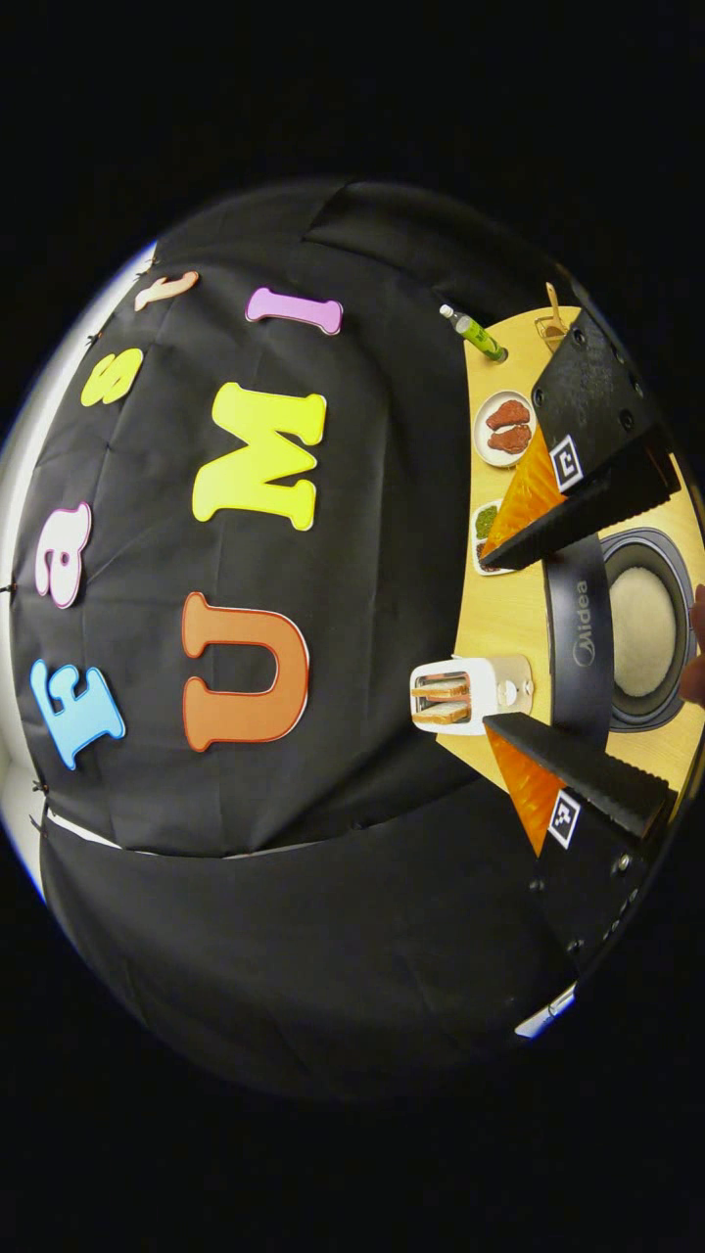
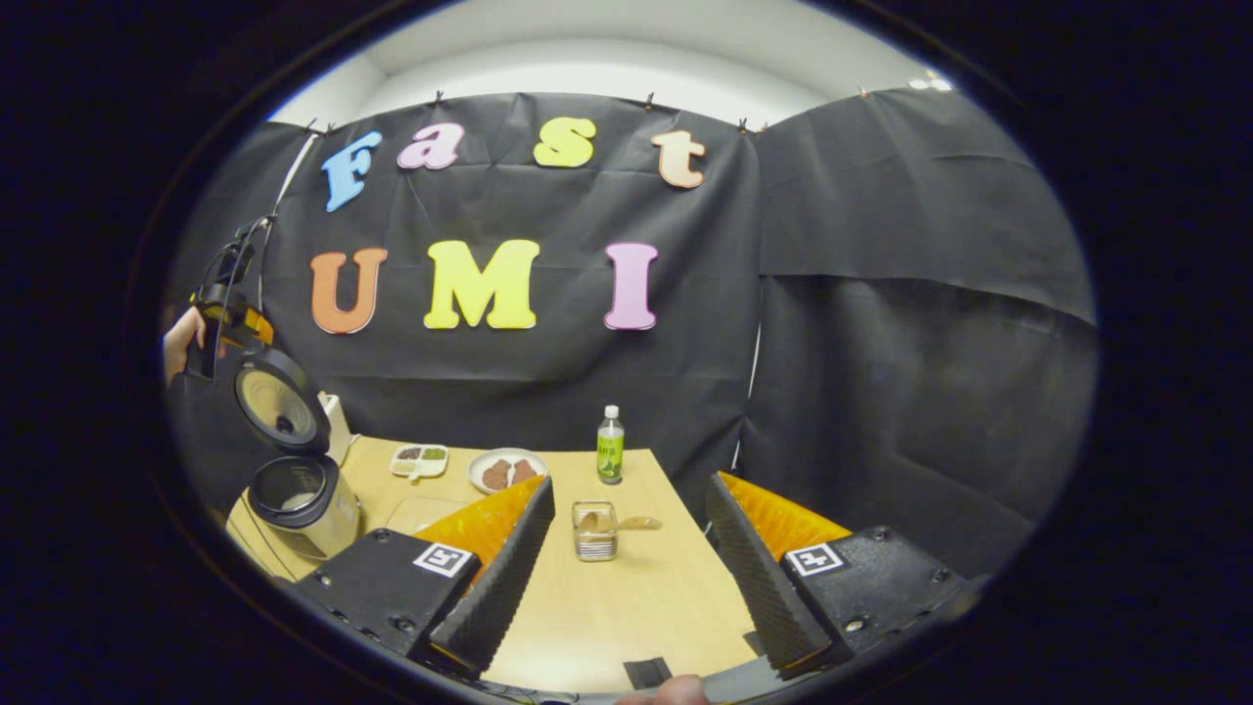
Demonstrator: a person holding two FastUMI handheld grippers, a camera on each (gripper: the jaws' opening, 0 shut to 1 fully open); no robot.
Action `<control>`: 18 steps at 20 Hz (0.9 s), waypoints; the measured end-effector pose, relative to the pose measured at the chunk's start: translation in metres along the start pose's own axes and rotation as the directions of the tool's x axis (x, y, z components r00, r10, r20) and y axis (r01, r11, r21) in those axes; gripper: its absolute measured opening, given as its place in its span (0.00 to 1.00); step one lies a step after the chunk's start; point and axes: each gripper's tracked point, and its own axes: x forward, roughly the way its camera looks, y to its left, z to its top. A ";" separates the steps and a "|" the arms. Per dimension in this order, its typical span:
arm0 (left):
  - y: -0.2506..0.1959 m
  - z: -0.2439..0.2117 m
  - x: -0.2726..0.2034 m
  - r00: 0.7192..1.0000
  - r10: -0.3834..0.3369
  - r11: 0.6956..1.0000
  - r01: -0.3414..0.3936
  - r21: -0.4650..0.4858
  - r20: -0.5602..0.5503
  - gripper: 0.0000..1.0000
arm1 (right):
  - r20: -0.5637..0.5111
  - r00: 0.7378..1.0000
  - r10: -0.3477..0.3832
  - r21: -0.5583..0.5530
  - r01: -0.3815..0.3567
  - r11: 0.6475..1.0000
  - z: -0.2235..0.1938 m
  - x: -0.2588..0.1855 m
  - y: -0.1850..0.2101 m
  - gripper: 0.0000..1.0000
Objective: Close the left gripper, press the button to open the rice cooker; take a wooden spoon from the chopstick holder with the right hand, scoop a spoonful of rice and pour it into the rice cooker, then put the wooden spoon back into the chopstick holder.
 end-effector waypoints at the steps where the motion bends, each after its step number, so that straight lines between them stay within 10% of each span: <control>1: -0.005 -0.006 0.000 1.000 -0.009 1.000 0.009 -0.012 -0.022 0.95 | 0.002 1.000 0.007 0.001 -0.007 1.000 0.002 0.001 0.002 1.00; 18: -0.020 -0.160 -0.055 0.984 -0.027 0.998 0.016 -0.062 -0.178 0.97 | 0.054 0.980 0.189 -0.019 -0.188 0.982 0.024 -0.007 0.060 1.00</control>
